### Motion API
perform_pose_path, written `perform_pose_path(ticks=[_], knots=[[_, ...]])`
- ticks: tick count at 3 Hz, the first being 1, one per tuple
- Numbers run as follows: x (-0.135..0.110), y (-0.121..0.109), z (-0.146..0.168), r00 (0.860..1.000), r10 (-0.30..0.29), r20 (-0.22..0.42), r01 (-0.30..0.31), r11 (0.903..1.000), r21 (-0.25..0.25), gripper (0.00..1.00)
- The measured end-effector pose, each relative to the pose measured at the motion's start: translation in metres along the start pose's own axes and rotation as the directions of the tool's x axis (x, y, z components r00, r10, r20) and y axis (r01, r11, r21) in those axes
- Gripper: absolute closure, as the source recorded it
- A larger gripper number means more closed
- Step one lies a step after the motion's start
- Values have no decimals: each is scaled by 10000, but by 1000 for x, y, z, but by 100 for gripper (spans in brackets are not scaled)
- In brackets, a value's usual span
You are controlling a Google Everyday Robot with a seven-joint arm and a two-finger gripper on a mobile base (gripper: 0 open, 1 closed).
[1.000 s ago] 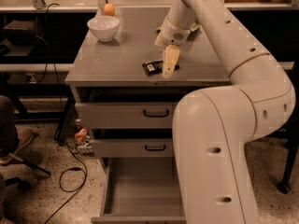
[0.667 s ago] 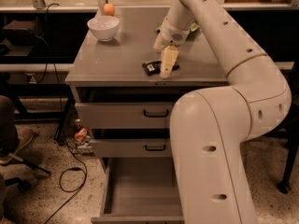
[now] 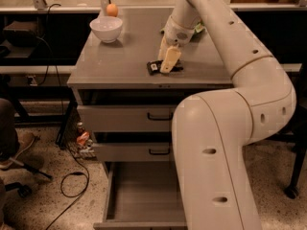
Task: Place rxbar chocolate into bottom drawer
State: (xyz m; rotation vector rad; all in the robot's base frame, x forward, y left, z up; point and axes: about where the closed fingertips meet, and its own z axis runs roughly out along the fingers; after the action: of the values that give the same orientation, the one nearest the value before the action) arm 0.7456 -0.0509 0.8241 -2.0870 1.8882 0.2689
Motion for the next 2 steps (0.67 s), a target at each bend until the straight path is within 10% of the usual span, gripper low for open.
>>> perform_pose_path(ticks=[2], knots=[[22,12,-36,9969,595,507,-619,9970,455,100]])
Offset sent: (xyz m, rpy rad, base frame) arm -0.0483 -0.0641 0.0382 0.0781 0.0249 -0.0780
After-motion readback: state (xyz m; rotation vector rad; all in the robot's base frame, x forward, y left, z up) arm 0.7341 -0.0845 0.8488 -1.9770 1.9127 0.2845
